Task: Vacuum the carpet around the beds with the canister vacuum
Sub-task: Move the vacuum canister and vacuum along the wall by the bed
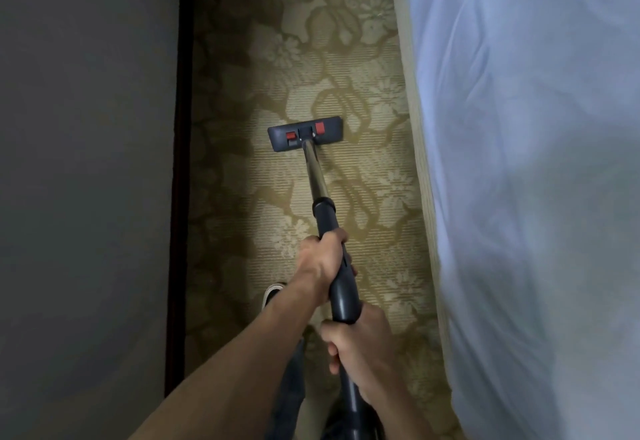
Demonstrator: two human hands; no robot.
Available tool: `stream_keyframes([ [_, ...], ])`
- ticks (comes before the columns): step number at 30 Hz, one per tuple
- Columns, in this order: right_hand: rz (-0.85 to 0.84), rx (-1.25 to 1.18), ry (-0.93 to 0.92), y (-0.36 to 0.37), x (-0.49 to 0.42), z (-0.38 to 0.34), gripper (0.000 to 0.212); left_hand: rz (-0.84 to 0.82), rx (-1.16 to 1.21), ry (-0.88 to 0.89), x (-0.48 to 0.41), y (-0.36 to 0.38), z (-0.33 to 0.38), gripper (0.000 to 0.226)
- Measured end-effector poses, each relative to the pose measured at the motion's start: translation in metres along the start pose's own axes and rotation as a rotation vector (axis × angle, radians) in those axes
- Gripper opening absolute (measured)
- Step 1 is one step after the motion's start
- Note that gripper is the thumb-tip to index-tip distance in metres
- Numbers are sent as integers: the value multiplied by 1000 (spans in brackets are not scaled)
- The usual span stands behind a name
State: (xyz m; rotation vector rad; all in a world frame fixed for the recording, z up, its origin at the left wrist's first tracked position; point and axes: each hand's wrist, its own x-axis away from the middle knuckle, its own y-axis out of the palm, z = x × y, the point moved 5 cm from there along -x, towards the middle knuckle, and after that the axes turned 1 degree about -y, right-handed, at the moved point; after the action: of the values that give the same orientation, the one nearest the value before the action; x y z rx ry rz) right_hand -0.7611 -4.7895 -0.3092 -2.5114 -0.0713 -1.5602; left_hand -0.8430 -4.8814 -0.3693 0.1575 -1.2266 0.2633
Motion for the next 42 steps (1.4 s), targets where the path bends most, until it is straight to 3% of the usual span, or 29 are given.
stream_keyframes([
  [7, 25, -25, 72, 15, -6, -34, 16, 10, -3, -14, -1, -9, 34, 21],
  [25, -51, -27, -113, 52, -123, -245, 14, 59, 119, 70, -91, -17, 261, 28],
  [33, -10, -29, -64, 73, -123, -233, 11, 9, 70, 37, -98, -30, 253, 21],
  [42, 51, -98, -18, 94, -68, -172, 15, -43, 16, -5, -70, -55, 184, 22],
])
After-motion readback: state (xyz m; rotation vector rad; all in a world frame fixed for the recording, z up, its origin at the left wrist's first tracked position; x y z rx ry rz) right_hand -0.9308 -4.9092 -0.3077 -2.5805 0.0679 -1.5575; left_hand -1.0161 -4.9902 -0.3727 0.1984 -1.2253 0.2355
